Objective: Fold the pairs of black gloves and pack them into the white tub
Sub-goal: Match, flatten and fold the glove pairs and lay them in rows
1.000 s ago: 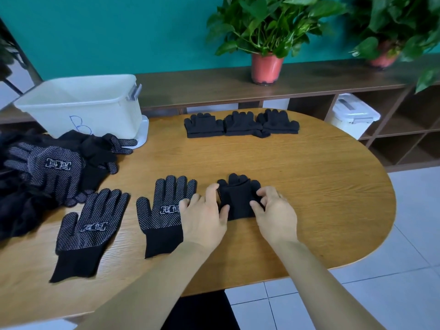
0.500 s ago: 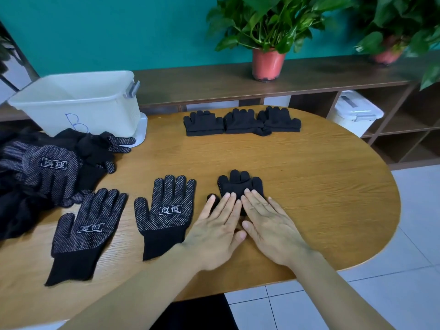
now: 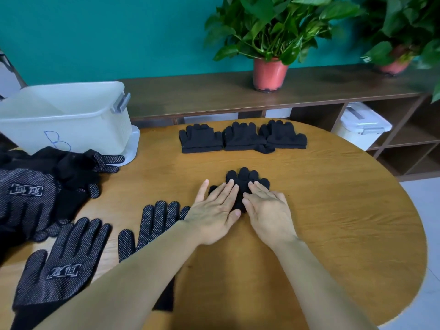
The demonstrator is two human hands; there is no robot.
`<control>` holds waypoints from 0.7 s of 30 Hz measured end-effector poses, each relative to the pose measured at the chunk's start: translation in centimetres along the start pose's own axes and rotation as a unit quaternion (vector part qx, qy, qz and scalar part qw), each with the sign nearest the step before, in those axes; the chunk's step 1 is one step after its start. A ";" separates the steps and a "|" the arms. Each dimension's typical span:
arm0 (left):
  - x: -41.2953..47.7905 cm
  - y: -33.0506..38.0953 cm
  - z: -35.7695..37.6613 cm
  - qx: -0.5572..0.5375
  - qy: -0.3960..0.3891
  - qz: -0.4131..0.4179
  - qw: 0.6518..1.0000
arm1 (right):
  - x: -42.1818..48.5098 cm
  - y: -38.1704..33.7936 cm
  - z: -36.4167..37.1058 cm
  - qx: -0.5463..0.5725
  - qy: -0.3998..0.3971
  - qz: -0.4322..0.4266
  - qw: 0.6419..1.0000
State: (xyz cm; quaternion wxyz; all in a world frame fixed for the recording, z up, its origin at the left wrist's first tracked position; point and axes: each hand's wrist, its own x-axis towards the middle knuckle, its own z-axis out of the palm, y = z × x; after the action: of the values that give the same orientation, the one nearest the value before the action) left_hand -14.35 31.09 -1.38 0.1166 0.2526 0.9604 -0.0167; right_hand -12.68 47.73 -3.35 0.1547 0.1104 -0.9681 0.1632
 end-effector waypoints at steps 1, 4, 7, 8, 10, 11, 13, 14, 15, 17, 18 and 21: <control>0.4 -0.2 0.0 0.011 0.010 -0.002 1.000 | 0.5 0.3 0.8 -0.014 0.034 -0.007 0.999; 1.0 -0.2 0.1 0.013 0.031 -0.007 0.999 | 1.6 0.5 1.9 -0.043 0.047 0.010 0.998; 1.4 -0.3 0.2 0.000 0.041 -0.002 0.999 | 2.0 0.6 2.2 -0.060 0.059 0.011 0.996; 1.5 -0.4 0.2 -0.004 0.042 -0.001 0.999 | 2.1 0.7 2.2 -0.064 0.056 0.010 0.996; 1.6 -0.5 0.3 -0.005 0.041 0.002 0.999 | 2.1 0.7 2.2 -0.076 0.040 0.009 0.996; 1.4 -0.6 0.3 -0.004 0.041 0.003 0.999 | 1.9 0.5 1.8 -0.076 0.013 0.012 0.997; 0.8 -1.0 0.1 -0.007 0.050 -0.006 0.999 | 1.6 0.0 0.8 -0.066 -0.055 0.021 0.996; 0.3 -1.3 -0.1 -0.010 0.056 -0.015 0.998 | 1.4 -0.4 0.2 -0.056 -0.075 0.024 0.995; -0.4 -1.7 -0.2 -0.015 0.065 -0.024 0.997 | 1.2 -0.9 -0.4 -0.048 -0.089 0.026 0.995; -1.9 -2.5 -0.4 -0.023 0.087 -0.039 0.995 | 0.6 -2.1 -1.3 -0.057 -0.115 0.030 0.991; -2.8 -3.0 -0.5 -0.026 0.099 -0.045 0.994 | 0.3 -2.7 -1.7 -0.064 -0.127 0.032 0.989; -6.0 -4.3 -0.3 -0.035 0.118 -0.066 0.990 | -0.6 -4.6 -2.3 -0.068 -0.139 0.039 0.987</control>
State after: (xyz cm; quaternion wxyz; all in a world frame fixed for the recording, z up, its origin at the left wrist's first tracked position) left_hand -11.46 24.46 0.23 0.0095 0.1847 0.9819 0.0397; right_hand -10.33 44.40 -0.23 0.0198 0.0838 -0.9926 0.0856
